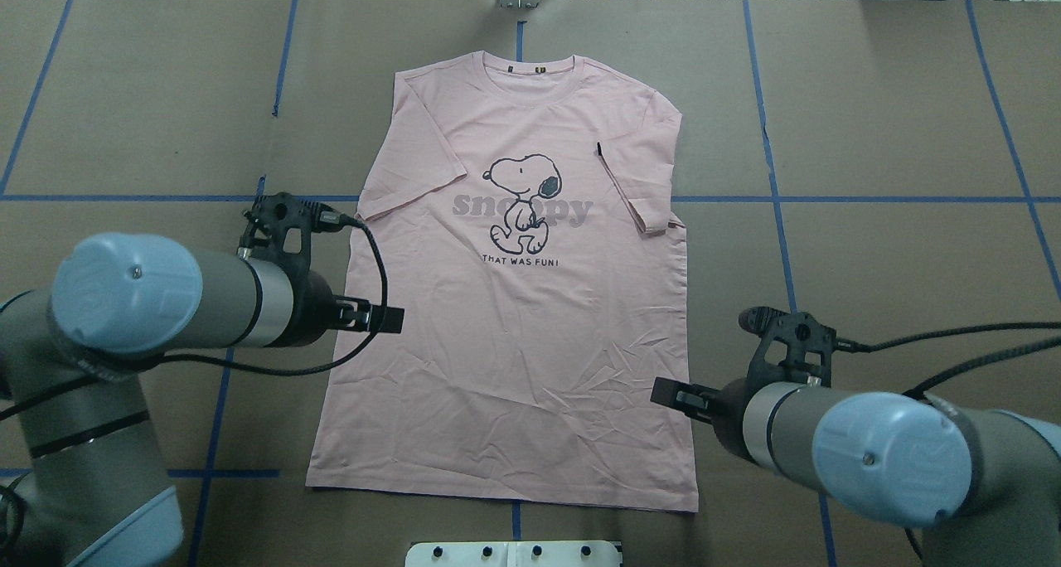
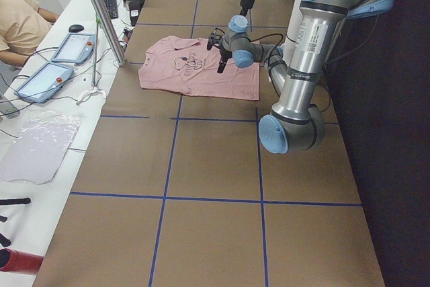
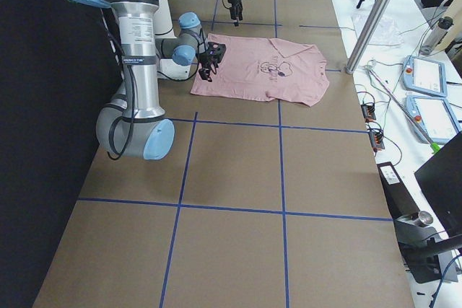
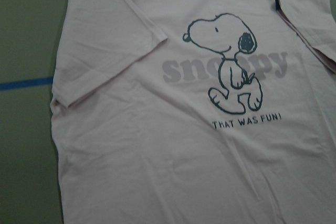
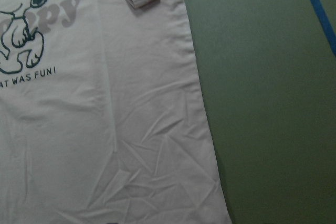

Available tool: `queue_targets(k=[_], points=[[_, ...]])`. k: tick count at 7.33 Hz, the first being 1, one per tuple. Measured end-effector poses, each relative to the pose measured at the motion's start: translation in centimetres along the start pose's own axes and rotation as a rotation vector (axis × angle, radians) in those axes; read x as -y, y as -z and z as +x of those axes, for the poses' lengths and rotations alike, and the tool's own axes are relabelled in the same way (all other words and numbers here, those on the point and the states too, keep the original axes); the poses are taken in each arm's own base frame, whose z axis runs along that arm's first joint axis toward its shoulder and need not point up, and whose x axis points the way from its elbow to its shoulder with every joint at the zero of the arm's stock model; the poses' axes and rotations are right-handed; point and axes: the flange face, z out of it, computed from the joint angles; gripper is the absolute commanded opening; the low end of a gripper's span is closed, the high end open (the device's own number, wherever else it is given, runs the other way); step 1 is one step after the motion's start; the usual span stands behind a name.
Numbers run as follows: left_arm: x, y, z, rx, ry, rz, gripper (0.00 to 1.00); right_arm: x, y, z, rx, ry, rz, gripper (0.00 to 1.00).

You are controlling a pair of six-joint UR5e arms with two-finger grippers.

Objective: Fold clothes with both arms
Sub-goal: 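Lower both grippers to the shirt's hem corners nearest the robot, then grasp the hem corners with both grippers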

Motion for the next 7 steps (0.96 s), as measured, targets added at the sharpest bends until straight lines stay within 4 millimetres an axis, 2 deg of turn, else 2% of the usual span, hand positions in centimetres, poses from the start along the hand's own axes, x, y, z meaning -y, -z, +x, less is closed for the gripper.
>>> queue_targets(k=[1,3,5,7], points=[[-3.5,-1.0,-0.9,0.032,0.042,-0.031,0.74,-1.9,-0.3,0.4,-0.005,-0.008,0.006,0.88],[-9.7,-3.3,-2.1,0.097,0.094,-0.083,0.68,-3.1,-0.6,0.7,-0.007,-0.011,0.015,0.88],[-13.5,-4.5,-2.8,0.138,0.123,-0.108,0.6,-3.3,-0.6,0.9,-0.011,-0.01,0.018,0.88],[-15.1,-5.1,-2.7,0.151,0.132,-0.119,0.56,-3.2,-0.8,1.1,-0.016,-0.008,0.024,0.89]])
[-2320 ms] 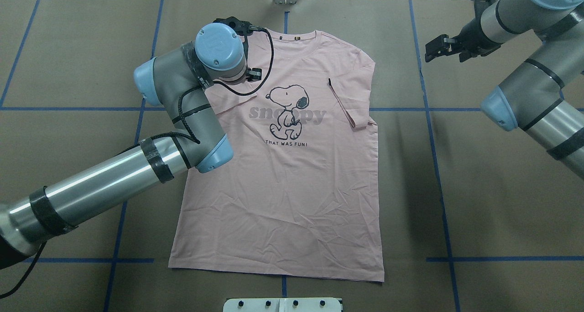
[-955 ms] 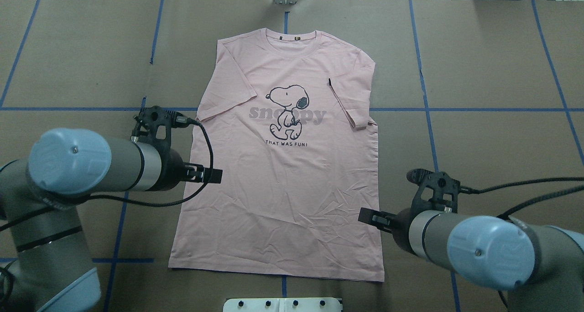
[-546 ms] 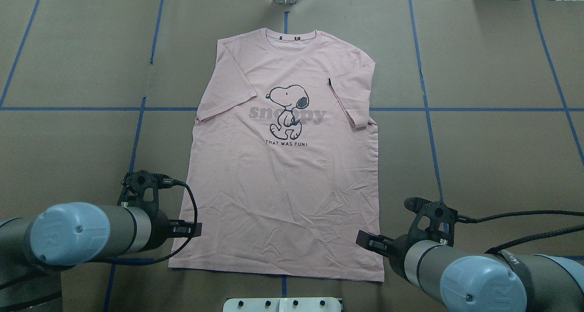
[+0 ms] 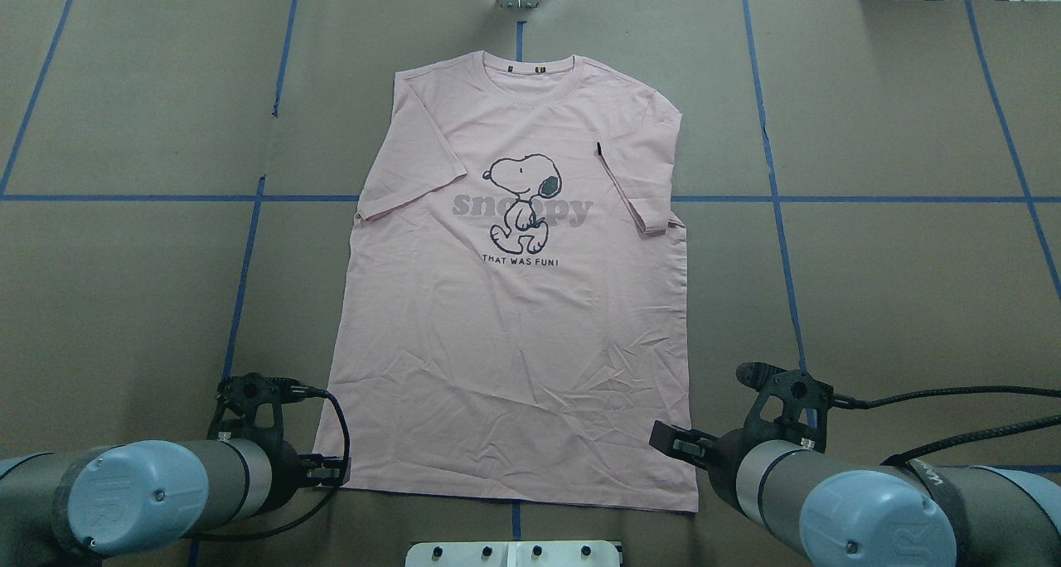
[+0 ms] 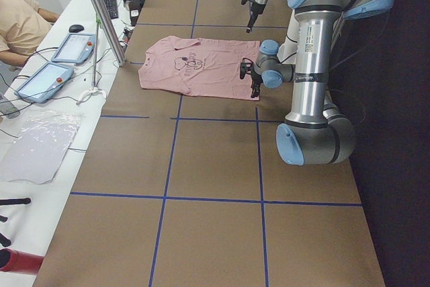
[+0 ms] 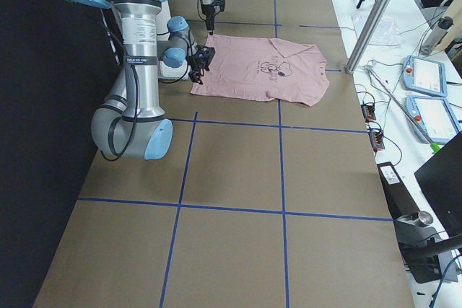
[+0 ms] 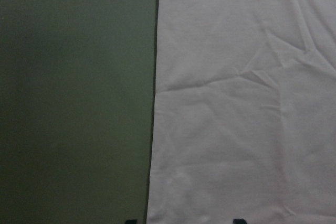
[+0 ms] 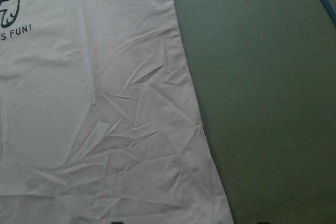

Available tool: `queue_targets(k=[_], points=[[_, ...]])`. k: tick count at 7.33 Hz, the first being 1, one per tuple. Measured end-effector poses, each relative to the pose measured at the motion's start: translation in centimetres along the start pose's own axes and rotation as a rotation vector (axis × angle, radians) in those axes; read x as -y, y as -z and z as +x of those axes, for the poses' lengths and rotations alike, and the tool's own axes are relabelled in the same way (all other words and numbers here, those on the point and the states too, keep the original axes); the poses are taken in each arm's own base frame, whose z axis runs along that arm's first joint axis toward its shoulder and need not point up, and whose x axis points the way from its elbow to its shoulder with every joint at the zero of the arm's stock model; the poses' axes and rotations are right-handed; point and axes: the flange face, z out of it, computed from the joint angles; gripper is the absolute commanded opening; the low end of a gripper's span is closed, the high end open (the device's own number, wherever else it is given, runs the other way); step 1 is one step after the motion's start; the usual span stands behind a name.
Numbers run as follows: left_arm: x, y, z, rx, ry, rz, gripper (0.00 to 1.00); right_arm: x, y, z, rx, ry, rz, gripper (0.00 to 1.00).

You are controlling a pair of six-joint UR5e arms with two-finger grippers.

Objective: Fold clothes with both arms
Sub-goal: 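Grasp the hem corners with both grippers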

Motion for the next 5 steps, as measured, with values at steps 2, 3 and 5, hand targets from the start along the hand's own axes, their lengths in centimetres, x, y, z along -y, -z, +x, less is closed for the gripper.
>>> queue_targets(k=[2,3,5], points=[[-0.49,-0.52,-0.15,0.011,-0.002,-0.006,0.53,0.03,-0.05,0.09,-0.001,0.001,0.006,0.89],[-0.56,-0.8,-0.31,0.018,-0.002,-0.007,0.53,0.04,-0.06,0.1,-0.001,0.001,0.008,0.89],[-0.65,-1.14,-0.55,0.028,-0.003,-0.01,0.49,0.07,-0.06,0.1,0.0,0.002,0.012,0.89]])
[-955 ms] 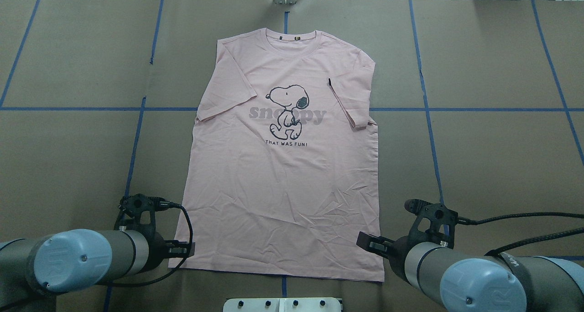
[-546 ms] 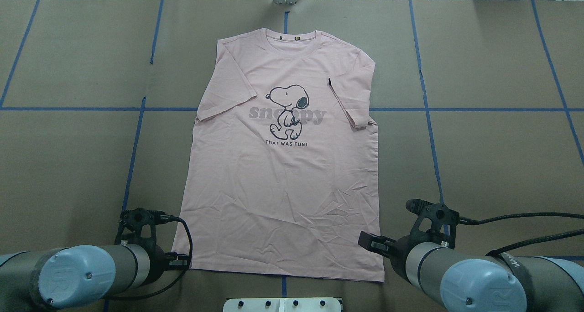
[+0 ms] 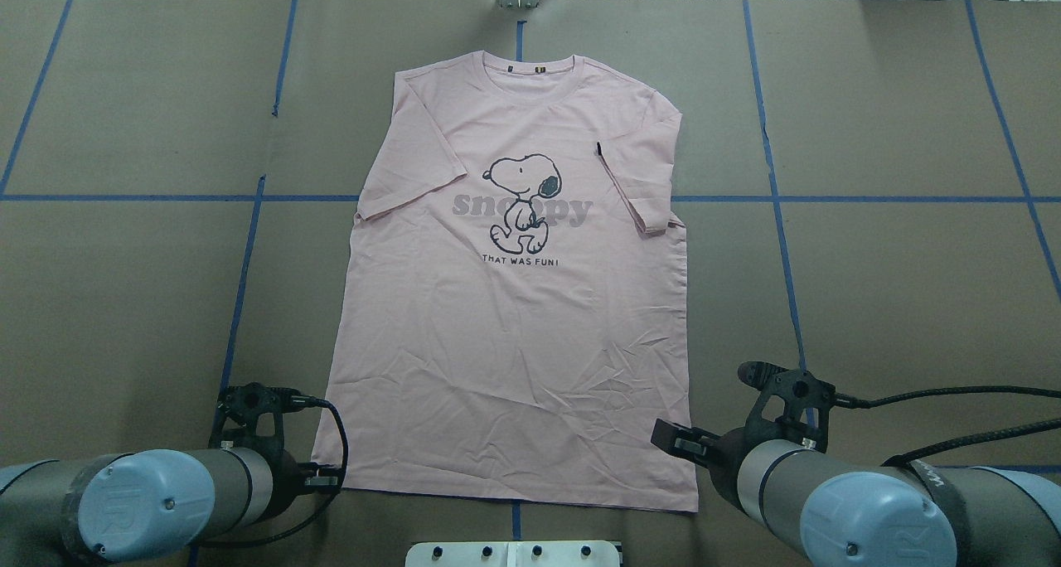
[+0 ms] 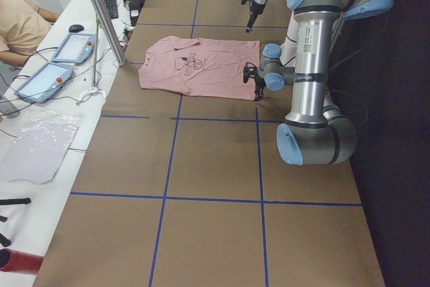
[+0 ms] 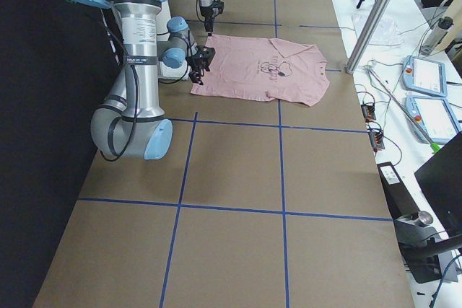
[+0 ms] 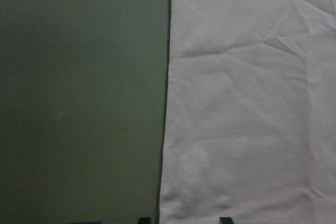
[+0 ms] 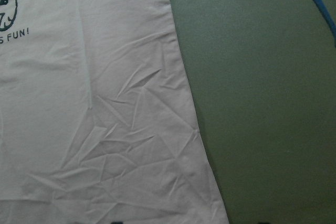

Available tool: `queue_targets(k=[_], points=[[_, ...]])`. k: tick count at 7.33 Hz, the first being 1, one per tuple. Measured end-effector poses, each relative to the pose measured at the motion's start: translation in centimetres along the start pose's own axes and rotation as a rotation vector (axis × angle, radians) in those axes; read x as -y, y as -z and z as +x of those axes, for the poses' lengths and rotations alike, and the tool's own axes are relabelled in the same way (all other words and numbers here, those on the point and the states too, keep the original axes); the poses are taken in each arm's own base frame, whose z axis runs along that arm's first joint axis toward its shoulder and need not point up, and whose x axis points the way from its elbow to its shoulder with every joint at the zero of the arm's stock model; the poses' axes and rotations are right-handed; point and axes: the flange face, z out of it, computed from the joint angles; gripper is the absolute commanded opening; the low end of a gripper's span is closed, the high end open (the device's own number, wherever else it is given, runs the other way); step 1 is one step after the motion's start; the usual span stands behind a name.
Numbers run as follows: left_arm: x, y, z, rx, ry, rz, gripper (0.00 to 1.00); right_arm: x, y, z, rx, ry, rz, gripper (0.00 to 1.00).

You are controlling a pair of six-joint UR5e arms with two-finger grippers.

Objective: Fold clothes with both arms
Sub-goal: 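Grasp the hem corners with both grippers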

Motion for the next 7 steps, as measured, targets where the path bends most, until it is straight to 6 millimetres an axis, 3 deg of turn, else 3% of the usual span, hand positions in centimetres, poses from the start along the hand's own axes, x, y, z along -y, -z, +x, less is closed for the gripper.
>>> queue_targets(k=[5,7], points=[[-0.15,-0.41,-0.1,0.008,-0.002,-0.006,0.44,-0.01,-0.15,0.27,-0.006,0.002,0.002,0.89],[-0.23,-0.42,0.05,0.005,-0.004,-0.009,0.37,-0.05,-0.21,0.3,-0.007,0.003,0.003,0.89]])
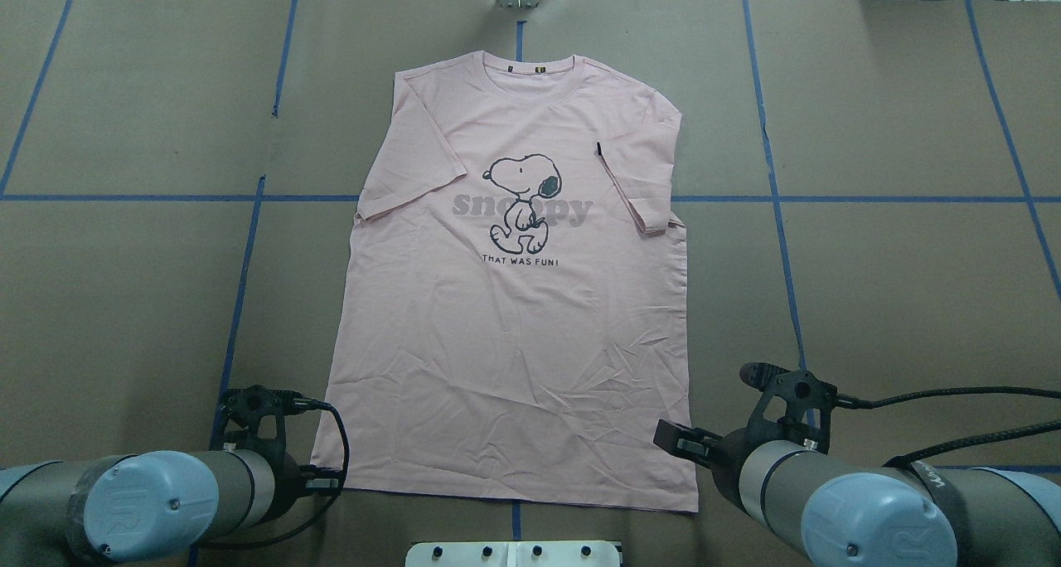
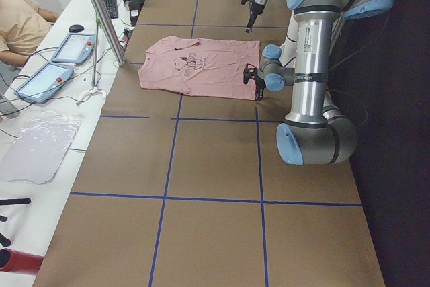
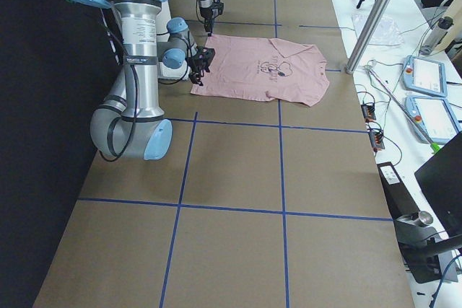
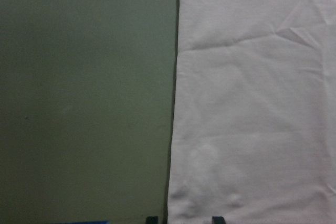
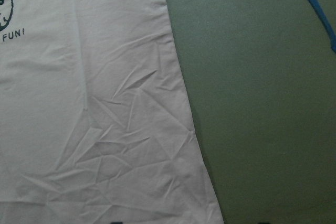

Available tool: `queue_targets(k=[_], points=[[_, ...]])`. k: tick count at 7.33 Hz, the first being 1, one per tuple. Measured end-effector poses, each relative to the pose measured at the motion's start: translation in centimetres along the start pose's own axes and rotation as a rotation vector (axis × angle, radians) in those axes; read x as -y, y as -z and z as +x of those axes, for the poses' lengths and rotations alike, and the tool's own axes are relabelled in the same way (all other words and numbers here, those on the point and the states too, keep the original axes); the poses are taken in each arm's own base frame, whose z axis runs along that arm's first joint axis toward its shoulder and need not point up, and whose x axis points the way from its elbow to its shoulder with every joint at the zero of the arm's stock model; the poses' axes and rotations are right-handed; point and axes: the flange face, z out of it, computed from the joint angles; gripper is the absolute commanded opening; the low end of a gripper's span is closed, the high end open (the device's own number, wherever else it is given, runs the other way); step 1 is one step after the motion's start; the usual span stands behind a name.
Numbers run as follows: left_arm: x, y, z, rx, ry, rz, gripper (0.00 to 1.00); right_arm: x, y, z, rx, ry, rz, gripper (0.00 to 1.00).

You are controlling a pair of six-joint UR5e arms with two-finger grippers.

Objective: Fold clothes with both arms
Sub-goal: 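Grasp the hem corners with both grippers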

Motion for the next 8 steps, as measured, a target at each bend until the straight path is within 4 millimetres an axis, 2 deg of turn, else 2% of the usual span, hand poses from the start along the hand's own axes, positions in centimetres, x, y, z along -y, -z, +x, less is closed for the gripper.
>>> queue_targets(k=[3,4,5,7,8], points=[[-0.17,0.02,0.25,-0.004,-0.004,-0.004,0.3,-0.21,-0.09,0.04,-0.002,0.0,-0.001,0.89],[-0.2,0.0,0.27,-0.004,-0.007,-0.006,0.21,-0.26,-0.11,0.05,-0.002,-0.001,-0.002,0.89],[-0.23,-0.01,0.26,-0.004,-0.009,-0.007,0.0,-0.32,-0.13,0.05,-0.003,-0.001,-0.003,0.89],[-0.23,-0.05,0.06,0.0,-0.011,-0.008,0.0,-0.56,-0.21,0.08,-0.004,0.002,-0.003,0.88],[-0.22,-0.06,-0.04,0.002,-0.013,-0.008,0.0,-1.03,-0.29,0.1,-0.003,0.007,0.003,0.77]])
